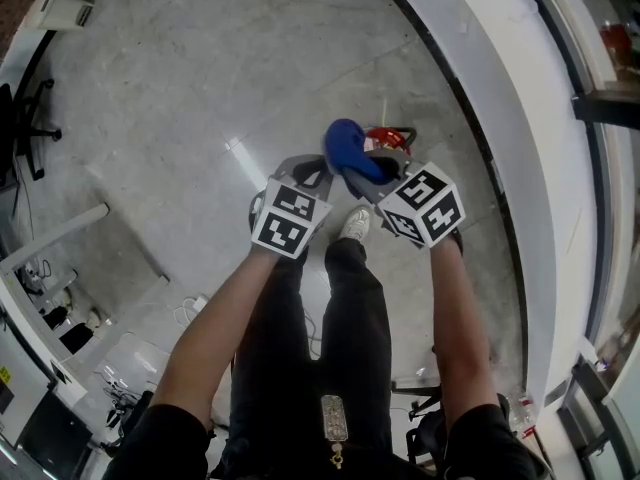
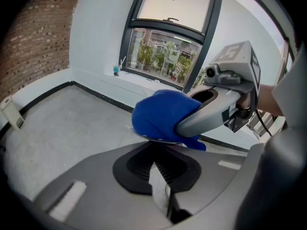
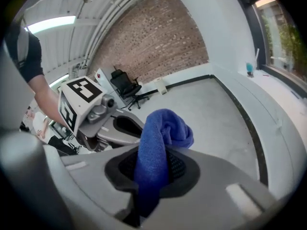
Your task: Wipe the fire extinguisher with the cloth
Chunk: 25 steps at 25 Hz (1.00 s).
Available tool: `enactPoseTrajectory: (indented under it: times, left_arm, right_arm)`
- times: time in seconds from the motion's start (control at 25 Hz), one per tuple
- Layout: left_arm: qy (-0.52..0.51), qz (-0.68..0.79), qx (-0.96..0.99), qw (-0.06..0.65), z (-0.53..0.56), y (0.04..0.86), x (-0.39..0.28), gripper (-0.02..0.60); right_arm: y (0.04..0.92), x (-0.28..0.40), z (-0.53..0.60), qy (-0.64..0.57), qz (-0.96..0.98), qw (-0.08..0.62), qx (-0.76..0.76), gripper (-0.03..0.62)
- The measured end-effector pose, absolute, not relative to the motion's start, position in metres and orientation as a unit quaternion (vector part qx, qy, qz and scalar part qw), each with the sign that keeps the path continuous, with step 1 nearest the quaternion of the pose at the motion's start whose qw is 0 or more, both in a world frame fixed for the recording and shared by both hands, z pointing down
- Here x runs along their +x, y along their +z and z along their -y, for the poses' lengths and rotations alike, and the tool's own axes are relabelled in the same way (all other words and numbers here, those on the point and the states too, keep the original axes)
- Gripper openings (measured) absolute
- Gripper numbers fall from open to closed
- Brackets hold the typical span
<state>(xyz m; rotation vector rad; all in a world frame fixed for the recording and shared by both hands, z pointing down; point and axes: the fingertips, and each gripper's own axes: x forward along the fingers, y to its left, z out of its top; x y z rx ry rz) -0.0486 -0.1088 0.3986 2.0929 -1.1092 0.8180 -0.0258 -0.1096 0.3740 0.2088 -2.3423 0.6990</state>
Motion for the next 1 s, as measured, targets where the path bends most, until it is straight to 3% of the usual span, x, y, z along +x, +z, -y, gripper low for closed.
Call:
enactPoseTrajectory:
  times: [0.28, 0.6, 1.0]
  left_arm:
    - [0.309, 0.423, 0.791, 0.315, 0.11, 0.398, -0.05, 0.005]
    - [0.313, 0.422, 0.787, 0.323, 0.109, 0.402, -0.046, 0.005]
    - [0.303, 0.41, 0.803, 0.307, 0.128, 0.391, -0.019, 0.006]
  right_arm:
    - [0.371, -0.034, 0.109, 0.253, 0.904, 0.338, 0.072, 0.057]
    - [0.437, 0.026, 0.116, 0.303, 0.847, 0.409, 0.151, 0.057]
    - [0.43, 0.106, 0.151, 0.326, 0.815, 0.379, 0.293, 0.057]
